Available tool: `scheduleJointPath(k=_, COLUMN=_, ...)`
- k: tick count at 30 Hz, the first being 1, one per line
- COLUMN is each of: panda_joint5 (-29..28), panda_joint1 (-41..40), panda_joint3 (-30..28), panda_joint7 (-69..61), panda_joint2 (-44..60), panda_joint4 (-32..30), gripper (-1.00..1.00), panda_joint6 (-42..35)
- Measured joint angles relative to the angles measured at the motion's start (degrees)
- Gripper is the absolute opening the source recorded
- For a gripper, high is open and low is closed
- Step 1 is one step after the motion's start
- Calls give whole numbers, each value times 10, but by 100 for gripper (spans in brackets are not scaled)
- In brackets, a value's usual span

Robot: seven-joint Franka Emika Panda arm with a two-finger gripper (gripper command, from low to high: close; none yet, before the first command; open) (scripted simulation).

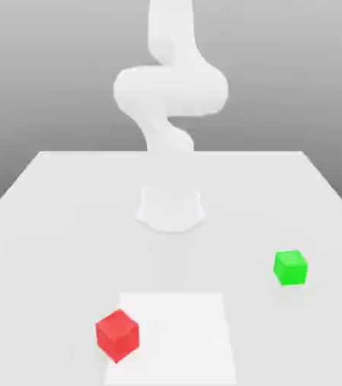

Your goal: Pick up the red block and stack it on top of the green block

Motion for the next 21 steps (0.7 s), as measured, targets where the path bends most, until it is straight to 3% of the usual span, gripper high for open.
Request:
scheduleJointPath(k=11, panda_joint5=31, panda_joint1=61, panda_joint3=-107, panda_joint7=-268, panda_joint2=231, panda_joint4=-76, gripper=0, panda_joint6=106)
scheduleJointPath(k=21, panda_joint5=61, panda_joint1=57, panda_joint3=-145, panda_joint7=-510, panda_joint2=439, panda_joint4=-144, gripper=0, panda_joint6=201)
